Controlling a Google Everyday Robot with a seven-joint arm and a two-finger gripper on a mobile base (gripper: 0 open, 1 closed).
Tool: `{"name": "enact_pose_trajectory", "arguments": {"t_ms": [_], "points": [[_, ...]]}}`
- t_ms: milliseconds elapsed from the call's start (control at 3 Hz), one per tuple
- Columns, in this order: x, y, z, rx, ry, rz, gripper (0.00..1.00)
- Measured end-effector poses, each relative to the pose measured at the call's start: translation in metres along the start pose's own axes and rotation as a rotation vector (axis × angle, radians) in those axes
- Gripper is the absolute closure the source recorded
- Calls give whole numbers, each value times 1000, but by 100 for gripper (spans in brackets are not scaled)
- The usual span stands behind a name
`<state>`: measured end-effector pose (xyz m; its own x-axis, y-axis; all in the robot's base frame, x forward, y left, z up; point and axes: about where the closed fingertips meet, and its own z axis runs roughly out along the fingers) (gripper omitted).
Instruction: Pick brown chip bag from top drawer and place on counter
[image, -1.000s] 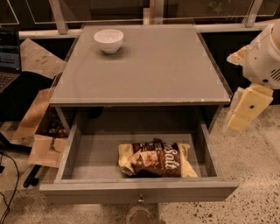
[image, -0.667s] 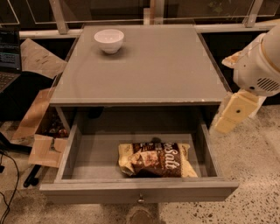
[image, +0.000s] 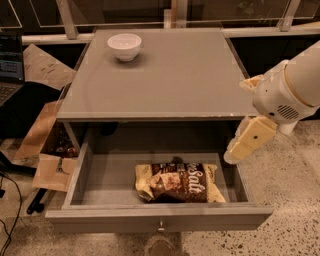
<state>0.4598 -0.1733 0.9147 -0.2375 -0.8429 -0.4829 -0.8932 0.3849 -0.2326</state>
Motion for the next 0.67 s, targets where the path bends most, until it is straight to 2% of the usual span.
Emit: {"name": "enact_pose_trajectory", "arguments": {"t_ms": [667], "points": [[-3,2,-4,12,-14,-8,0]]}}
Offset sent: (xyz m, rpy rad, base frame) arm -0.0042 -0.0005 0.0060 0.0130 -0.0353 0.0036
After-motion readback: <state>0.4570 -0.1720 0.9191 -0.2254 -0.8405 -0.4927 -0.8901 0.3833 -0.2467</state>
